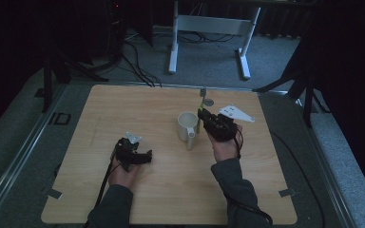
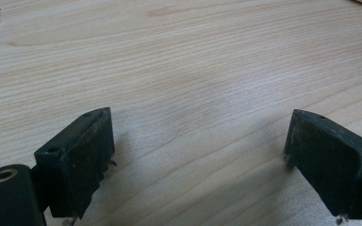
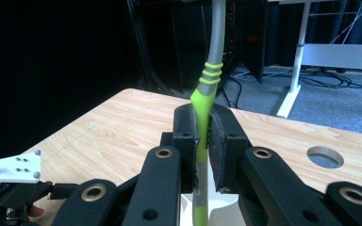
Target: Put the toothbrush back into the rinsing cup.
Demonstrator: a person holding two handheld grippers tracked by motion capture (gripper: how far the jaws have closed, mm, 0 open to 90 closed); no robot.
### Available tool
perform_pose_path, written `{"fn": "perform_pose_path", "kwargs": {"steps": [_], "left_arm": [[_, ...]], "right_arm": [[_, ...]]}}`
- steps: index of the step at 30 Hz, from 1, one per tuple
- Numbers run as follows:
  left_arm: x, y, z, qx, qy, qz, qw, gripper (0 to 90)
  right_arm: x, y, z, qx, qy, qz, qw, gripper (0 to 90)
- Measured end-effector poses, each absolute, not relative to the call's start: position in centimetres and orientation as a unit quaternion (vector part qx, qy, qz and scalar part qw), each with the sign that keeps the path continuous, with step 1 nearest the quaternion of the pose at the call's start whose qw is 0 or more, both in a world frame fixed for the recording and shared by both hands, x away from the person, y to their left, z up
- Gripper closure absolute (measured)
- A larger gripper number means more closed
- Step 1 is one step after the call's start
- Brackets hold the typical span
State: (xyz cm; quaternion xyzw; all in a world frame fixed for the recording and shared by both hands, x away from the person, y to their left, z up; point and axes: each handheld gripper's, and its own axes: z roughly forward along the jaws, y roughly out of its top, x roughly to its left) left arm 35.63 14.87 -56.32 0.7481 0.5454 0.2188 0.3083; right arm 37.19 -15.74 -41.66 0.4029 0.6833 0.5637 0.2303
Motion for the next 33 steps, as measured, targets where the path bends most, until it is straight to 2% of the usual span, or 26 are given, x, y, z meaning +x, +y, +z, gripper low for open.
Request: {"fn": "perform_pose_path", "kwargs": {"steps": [33], "left_arm": [[35.6, 14.9, -56.3, 0.748, 0.545, 0.219, 0.308, 9.3]], "right_arm": [[37.4, -14.0, -42.3, 0.390, 0.688, 0.568, 0.226, 81.7]]}}
